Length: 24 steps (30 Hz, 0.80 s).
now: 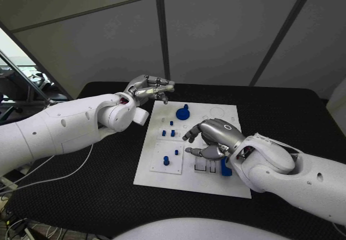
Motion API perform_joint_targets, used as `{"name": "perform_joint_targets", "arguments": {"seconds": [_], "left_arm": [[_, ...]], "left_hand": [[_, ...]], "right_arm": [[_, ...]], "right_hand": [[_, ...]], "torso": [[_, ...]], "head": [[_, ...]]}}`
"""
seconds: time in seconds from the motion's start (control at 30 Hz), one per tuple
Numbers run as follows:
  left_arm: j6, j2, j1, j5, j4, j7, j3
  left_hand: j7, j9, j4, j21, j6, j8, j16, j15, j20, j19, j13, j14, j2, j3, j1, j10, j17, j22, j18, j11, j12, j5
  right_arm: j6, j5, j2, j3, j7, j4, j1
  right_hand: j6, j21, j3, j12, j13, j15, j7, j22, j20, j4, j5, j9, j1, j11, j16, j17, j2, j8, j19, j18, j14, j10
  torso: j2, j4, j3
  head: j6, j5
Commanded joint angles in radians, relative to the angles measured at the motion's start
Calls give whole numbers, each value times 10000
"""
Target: Assemble the parts on the task board
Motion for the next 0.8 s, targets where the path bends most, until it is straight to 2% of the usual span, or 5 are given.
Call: {"name": "perform_joint_targets", "arguments": {"seconds": [0.03, 0.2, 0.3, 0.4, 0.8], "left_arm": [[-104, -60, 15, 40, 64, 303, 0], [-210, -144, 12, 40, 73, 489, -11], [-219, -146, 10, 40, 82, 539, -15], [-217, -147, 5, 40, 108, 572, -22], [-193, -170, -8, 41, 137, 589, -49]], "left_hand": [[-23, 3, -49, -68, -51, 52, -30, 23, 27, -23, -1, -41, 133, -44, 44, -63, -19, -20, -52, 0, 87, 7], [-29, 9, -46, -71, -35, 72, -24, 20, 28, -20, 5, -35, 140, -56, 36, -47, -23, -23, -52, -6, 114, 4], [-29, 9, -46, -71, -35, 72, -24, 20, 28, -20, 5, -35, 140, -56, 36, -47, -23, -23, -52, -6, 114, 4], [-29, 9, -46, -71, -35, 72, -24, 20, 28, -20, 5, -35, 140, -56, 36, -47, -23, -23, -52, -6, 114, 4], [-34, 13, -40, -74, -25, 89, -20, 20, 29, -16, 9, -31, 143, -72, 20, -37, -28, -27, -51, -10, 137, 1]], "right_arm": [[-432, 2458, -707, 86, -549, 223, 61], [-451, 3233, -1696, 155, -1319, 506, 97], [-323, 3329, -2034, 165, -1830, 649, 98], [-56, 3013, -2321, 163, -2607, 826, 38], [750, 1366, -2547, 98, -4408, 1279, -446]], "right_hand": [[285, 729, -107, 658, 400, -270, -222, 885, -231, 102, 42, 43, -106, -326, 646, 863, -57, 135, 704, -335, 481, 1162], [639, 2075, -856, 2409, 2160, -531, -502, 2593, -558, 569, 526, 172, -638, -601, 774, 936, -313, 352, 1905, -744, 527, 1955], [676, 2531, -1752, 6692, 7094, -573, -731, 3194, -698, 1048, 1203, 445, -833, -668, 1413, 1822, -243, 625, 2244, -870, 661, 2209], [559, 2795, -2513, 8903, 9757, -667, -676, 3566, -606, 1547, 1572, 733, -1041, -731, 1858, 2501, -177, 900, 2462, -971, 738, 2441], [170, 3026, -4148, 9978, 11341, -585, -669, 3905, -607, 2628, 1601, 1439, -1097, -680, 2140, 2944, -82, 1574, 2664, -1043, 775, 2521]], "torso": [[-47, -85, -46], [-108, -191, -65], [-122, -213, -83], [-158, -247, -101], [-182, -259, -116]], "head": [[292, -468], [326, -838], [294, -1111], [199, -1286], [22, -1516]]}}
